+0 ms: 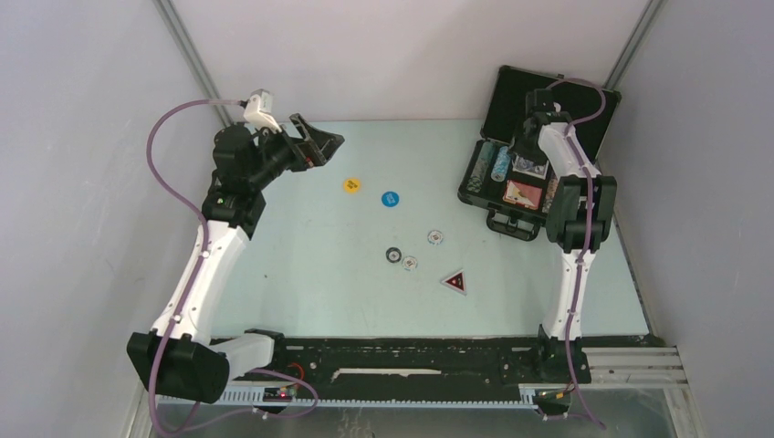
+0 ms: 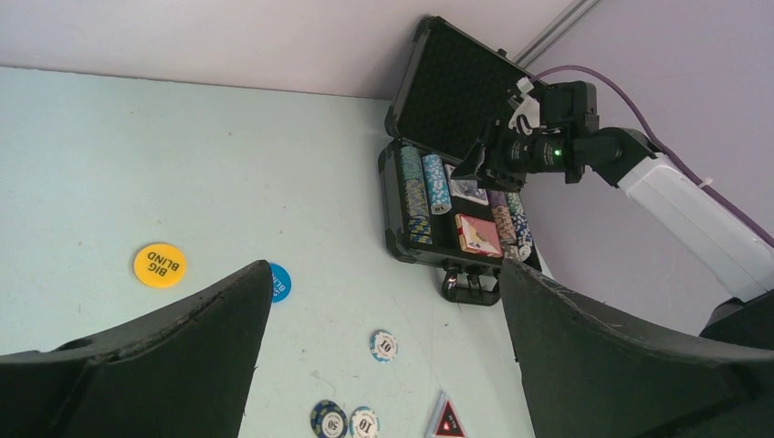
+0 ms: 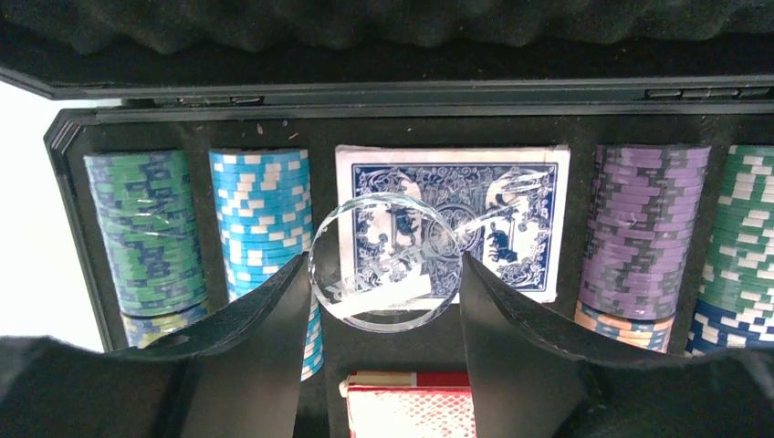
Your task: Pack up texas hold em set
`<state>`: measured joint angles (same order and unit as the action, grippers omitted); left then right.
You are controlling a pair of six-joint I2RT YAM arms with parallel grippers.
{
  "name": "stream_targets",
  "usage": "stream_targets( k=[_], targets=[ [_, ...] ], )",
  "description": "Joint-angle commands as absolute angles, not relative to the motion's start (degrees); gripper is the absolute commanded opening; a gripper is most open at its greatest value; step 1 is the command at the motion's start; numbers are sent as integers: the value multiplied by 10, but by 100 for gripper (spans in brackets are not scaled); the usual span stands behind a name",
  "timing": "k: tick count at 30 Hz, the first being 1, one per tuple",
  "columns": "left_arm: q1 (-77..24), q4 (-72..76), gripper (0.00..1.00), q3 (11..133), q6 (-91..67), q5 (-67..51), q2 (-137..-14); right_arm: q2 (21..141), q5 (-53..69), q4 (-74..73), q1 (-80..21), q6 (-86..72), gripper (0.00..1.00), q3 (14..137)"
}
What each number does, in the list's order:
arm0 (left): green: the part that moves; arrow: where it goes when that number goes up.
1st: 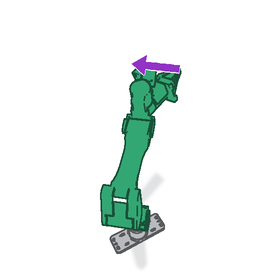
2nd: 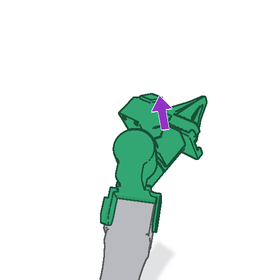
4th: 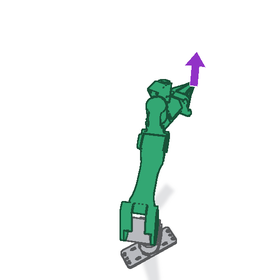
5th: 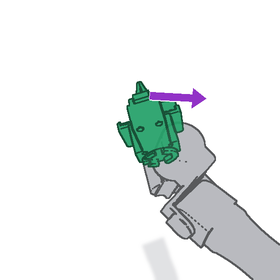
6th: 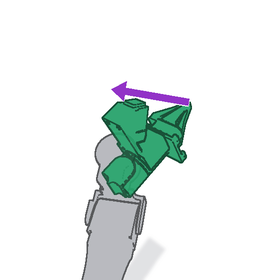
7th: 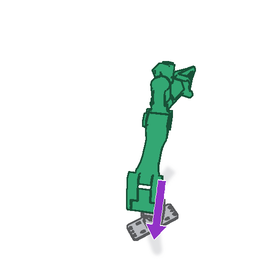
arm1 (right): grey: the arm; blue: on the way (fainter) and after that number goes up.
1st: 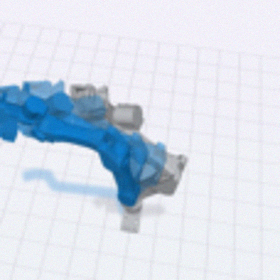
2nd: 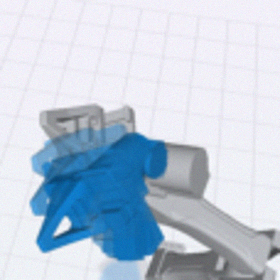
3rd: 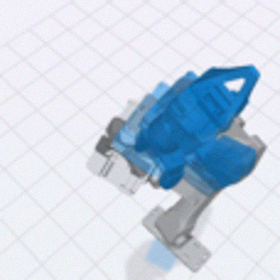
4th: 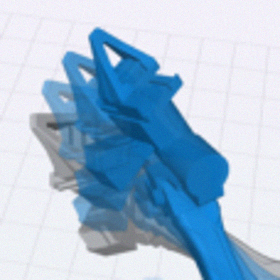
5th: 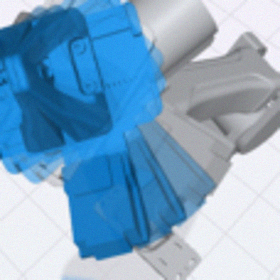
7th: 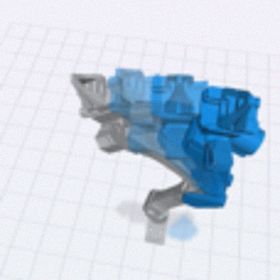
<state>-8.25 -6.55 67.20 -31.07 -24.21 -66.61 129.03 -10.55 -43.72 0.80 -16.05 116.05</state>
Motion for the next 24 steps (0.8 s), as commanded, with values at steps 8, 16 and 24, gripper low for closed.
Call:
stream_targets(
  k=[8, 16, 24],
  targets=[
    [-84, -47, 100, 660, -313, -252, -661, 1320, -90, -446, 18, -141, 66, 1210],
    [-84, -47, 100, 660, -313, -253, -662, 1329, -81, -457, 18, -137, 73, 1235],
    [-85, -48, 100, 660, -315, -256, -664, 1272, -148, -574, 1, -142, 86, 1340]
  ],
)
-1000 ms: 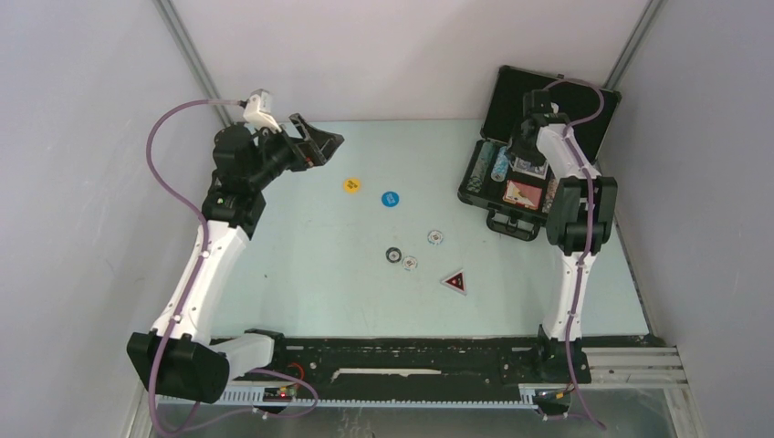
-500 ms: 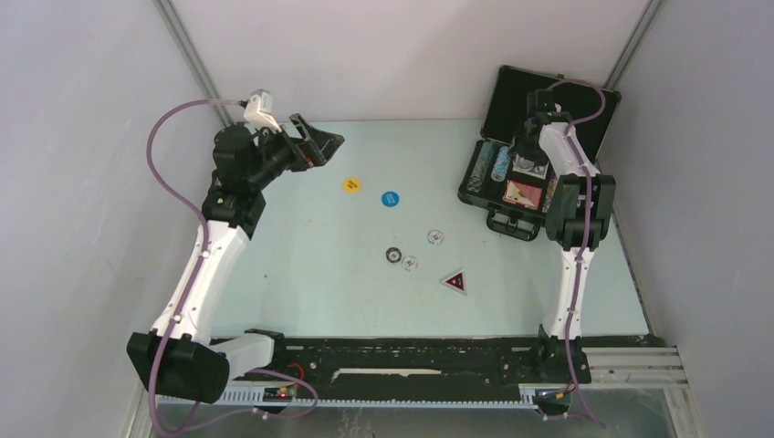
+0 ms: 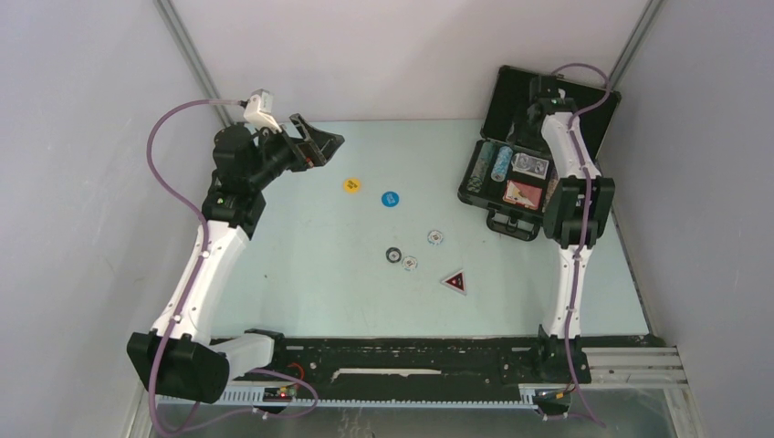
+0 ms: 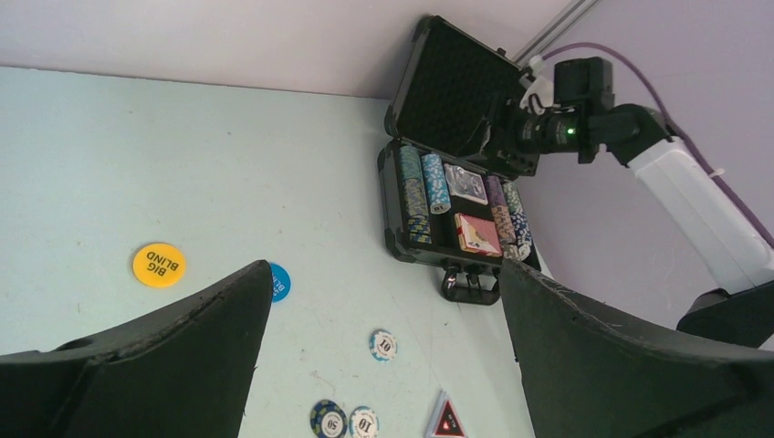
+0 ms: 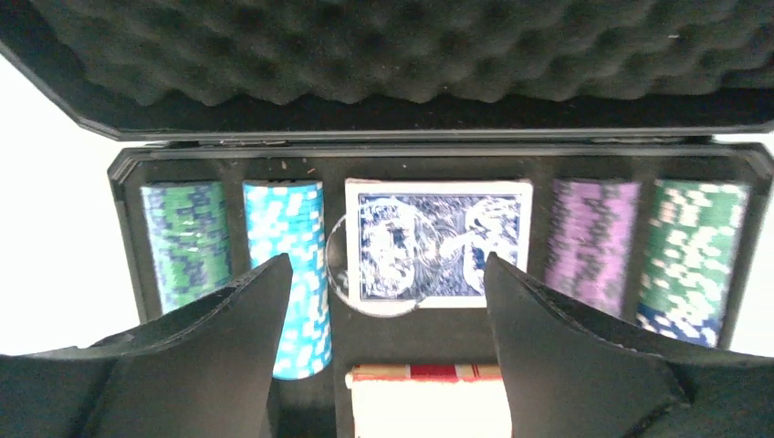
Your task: Pack up texas hold em set
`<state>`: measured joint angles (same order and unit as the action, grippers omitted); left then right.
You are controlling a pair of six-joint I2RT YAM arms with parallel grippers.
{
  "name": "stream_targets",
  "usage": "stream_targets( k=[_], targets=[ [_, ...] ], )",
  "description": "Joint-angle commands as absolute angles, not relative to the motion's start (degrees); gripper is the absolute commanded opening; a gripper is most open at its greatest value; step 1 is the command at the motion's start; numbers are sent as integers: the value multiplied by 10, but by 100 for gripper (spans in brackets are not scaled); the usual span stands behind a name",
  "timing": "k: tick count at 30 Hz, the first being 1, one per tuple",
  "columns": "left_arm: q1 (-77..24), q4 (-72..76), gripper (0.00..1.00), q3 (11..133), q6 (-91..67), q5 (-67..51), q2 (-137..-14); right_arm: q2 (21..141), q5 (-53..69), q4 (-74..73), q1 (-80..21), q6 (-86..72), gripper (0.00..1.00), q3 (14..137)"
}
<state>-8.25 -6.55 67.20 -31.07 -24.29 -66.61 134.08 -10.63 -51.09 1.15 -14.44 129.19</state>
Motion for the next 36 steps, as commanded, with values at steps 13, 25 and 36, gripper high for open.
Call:
stream_targets(
  k=[13, 25, 36],
  targets=[
    [-114, -54, 100, 661, -294, -239, -658, 821, -133, -436, -303, -200, 95, 760],
    [-124, -55, 100, 661, -295, -237, -648, 823, -177, -451, -559, -414, 100, 604],
    [-129, -56, 100, 662, -296, -240, -652, 863, -150, -383, -504, -479, 99, 534]
  ],
)
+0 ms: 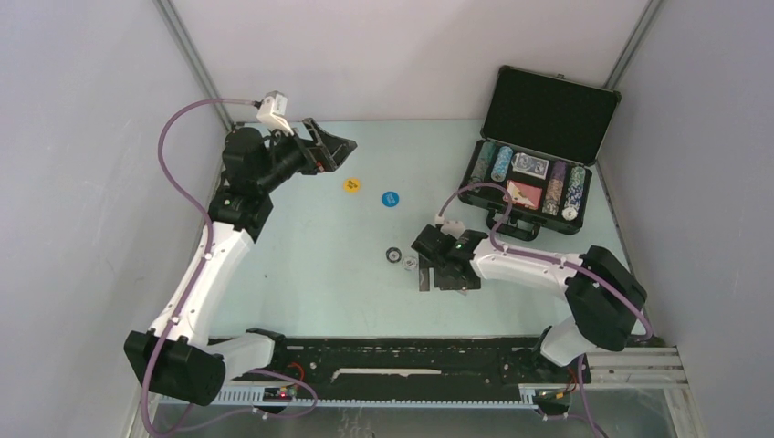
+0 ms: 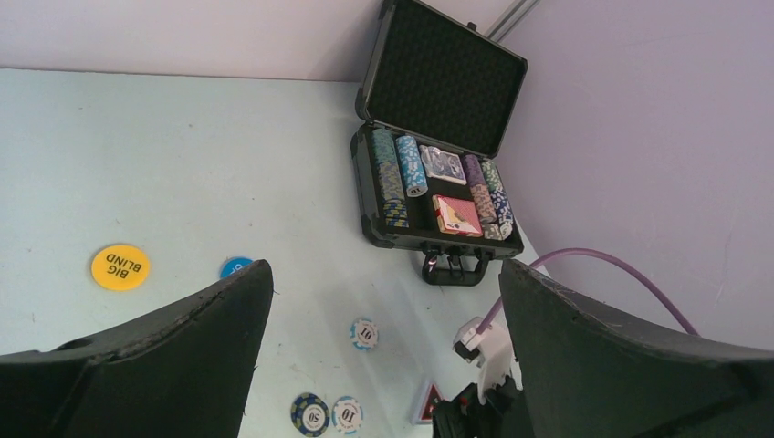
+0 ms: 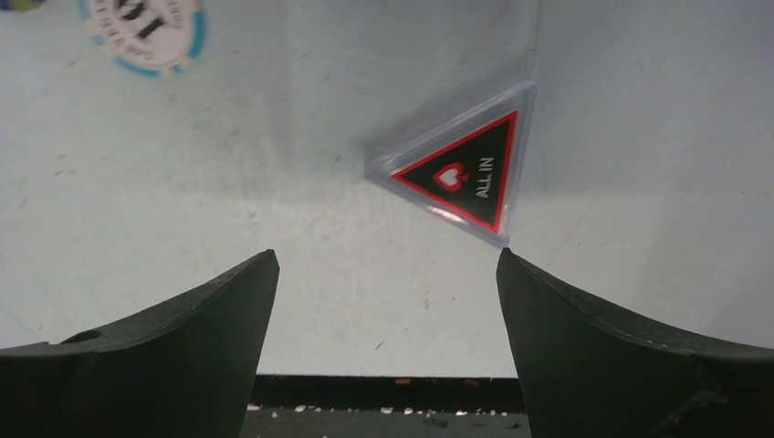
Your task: Pack up texas hold em set
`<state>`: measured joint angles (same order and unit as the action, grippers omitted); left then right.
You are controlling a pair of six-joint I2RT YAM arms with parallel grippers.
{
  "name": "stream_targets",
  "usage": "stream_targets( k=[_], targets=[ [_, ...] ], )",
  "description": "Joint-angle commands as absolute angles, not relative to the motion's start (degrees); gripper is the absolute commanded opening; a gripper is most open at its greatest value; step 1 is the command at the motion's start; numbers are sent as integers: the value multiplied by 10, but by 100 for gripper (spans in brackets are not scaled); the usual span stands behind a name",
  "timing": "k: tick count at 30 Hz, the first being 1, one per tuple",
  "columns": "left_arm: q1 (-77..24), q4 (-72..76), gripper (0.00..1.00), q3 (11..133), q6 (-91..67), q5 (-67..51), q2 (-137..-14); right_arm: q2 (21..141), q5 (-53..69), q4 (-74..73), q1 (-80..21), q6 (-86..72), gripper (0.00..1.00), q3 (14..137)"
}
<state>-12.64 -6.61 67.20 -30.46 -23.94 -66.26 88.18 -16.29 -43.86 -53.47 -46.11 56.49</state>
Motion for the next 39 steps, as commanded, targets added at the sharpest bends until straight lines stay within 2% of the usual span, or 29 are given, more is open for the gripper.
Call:
stream_targets(
  k=[1, 10, 13, 21, 39],
  targets=[
    [-129, -56, 100, 663, -297, -241, -651, 861, -142, -371, -493, -473, 98, 525],
    [-130, -56, 100, 664, -297, -244, -653, 885, -106, -312, -445, -430, 97, 499],
    [-129, -56, 100, 664, -297, -244, -654, 893, -106, -305, -435, -429, 93, 498],
    [-126, -56, 100, 664, -300, -248, -655, 906, -130, -319, -447, -426, 86, 498],
    [-125, -56, 100, 665, -301, -249, -656, 922, -128, -332, -448, -436, 80, 512]
  ],
)
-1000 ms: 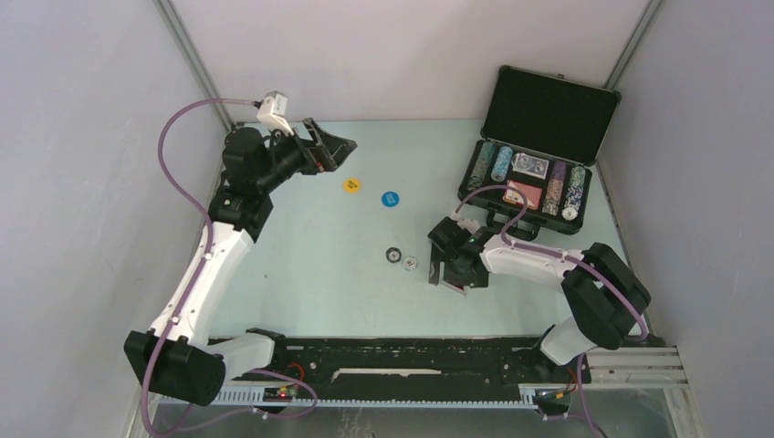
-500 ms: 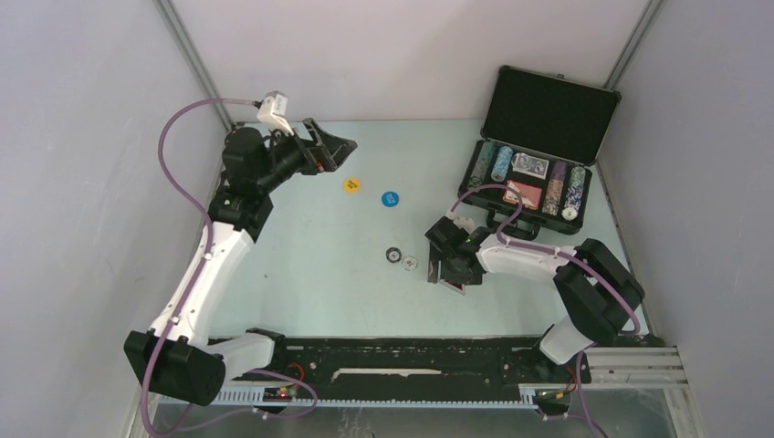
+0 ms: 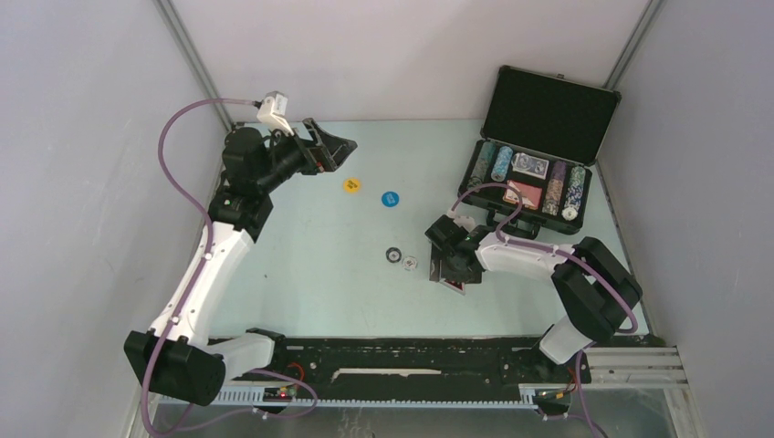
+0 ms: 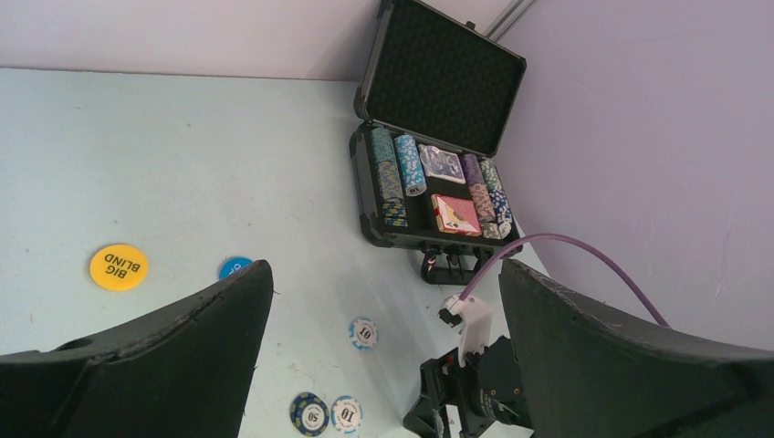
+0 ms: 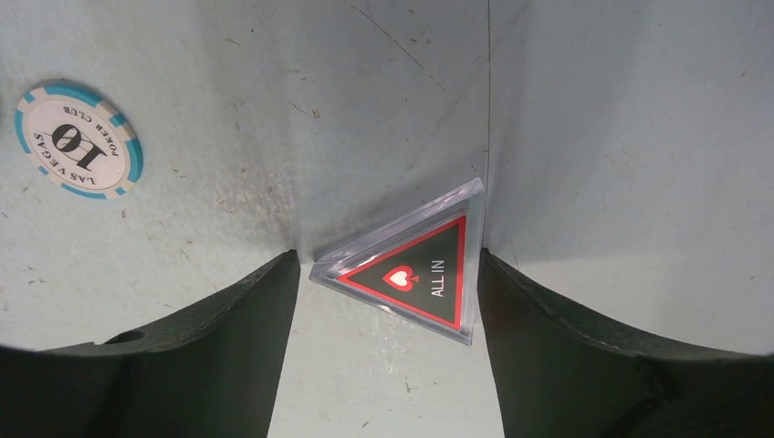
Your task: Pack up texas hold em set
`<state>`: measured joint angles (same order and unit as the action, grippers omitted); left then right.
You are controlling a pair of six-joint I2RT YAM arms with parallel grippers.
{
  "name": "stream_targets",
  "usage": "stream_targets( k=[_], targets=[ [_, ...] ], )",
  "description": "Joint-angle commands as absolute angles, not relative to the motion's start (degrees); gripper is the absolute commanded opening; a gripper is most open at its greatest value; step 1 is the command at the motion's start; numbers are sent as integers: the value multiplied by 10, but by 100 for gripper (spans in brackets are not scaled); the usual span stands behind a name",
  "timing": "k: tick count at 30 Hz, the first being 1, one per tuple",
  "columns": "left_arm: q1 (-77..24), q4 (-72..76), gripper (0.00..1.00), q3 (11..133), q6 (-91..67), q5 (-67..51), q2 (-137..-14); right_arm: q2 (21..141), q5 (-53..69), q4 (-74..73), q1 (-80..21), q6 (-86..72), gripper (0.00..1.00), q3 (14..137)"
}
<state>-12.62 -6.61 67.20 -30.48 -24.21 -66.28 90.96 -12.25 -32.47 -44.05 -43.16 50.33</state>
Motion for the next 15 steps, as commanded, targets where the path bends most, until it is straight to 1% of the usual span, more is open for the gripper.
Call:
stream_targets(
  k=[1, 10, 15],
  targets=[
    [-124, -56, 100, 665, -301, -249, -656, 921, -128, -334, -450, -436, 80, 512],
    [-124, -56, 100, 665, -302, -250, -657, 914, -138, -349, -455, -432, 80, 511],
    [-124, -56, 100, 665, -302, -251, -657, 915, -142, -349, -454, -431, 78, 511]
  ],
)
